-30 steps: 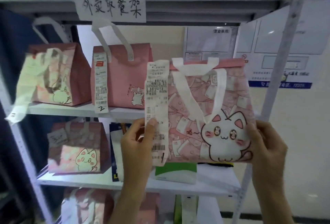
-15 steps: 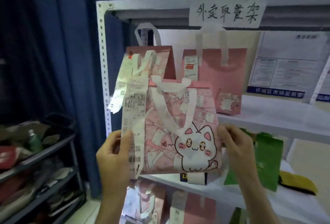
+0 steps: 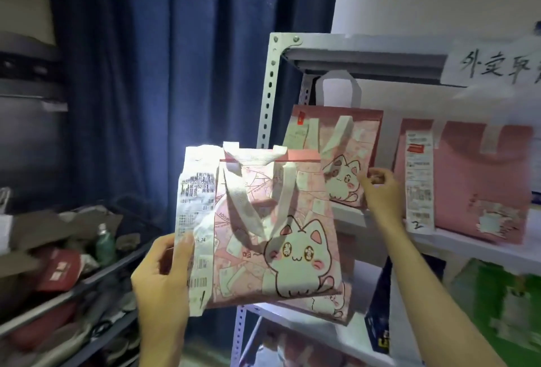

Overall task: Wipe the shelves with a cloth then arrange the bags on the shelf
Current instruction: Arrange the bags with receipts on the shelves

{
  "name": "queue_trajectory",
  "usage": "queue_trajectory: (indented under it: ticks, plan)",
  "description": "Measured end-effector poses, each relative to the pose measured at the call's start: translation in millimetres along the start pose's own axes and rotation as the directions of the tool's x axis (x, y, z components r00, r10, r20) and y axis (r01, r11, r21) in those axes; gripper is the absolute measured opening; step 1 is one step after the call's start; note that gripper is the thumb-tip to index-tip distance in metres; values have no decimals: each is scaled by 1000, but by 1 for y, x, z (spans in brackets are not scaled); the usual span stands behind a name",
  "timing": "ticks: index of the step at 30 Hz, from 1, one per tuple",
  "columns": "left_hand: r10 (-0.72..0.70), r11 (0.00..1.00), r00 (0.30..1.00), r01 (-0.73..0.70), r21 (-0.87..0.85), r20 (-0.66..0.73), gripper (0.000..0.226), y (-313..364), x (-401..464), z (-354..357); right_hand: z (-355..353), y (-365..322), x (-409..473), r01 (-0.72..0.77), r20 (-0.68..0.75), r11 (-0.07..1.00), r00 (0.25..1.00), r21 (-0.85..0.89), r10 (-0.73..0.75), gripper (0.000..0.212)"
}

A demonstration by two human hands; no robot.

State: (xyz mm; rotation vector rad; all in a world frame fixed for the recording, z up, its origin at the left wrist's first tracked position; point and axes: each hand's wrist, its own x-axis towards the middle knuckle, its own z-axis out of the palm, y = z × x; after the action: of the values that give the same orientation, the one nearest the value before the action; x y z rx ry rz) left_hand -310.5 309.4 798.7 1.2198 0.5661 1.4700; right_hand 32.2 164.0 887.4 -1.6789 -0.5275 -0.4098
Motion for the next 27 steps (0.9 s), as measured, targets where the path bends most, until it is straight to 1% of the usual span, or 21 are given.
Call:
queue_trajectory:
  ticks: [5,8,11,13,15,17,22,27]
  plan:
    - [-21,1000,1000,21,6,-18,14,0,12,-20,19,6,13,-79,-84,995,994,-63,73,30]
    - [-27,999,999,27,30,-28,14,-2,16,-30,25,7,17,-68,-116,990,992,-120,54,33]
    - [-21,999,999,22,46,-33,11,-3,17,-39,29,-3,14,-58,-99,985,994,-165,42,26]
    - [-25,998,999,27,59,-34,10,-5,16,-44,32,-10,11,-14,-94,979,996,-205,-5,17]
    - [-33,997,999,36,67,-42,10,-7,16,-49,35,-19,4,71,-72,971,993,-230,-90,10]
    - [-42,997,997,45,63,-58,10,-9,14,-54,37,-25,-4,149,-61,961,984,-231,-168,10]
    - [-47,997,995,52,54,-87,11,-11,4,-63,33,-45,-37,330,-116,921,927,-209,-358,11]
    - [-57,995,993,64,70,-101,10,-1,-20,-73,5,-62,-74,396,-160,899,891,-185,-425,14]
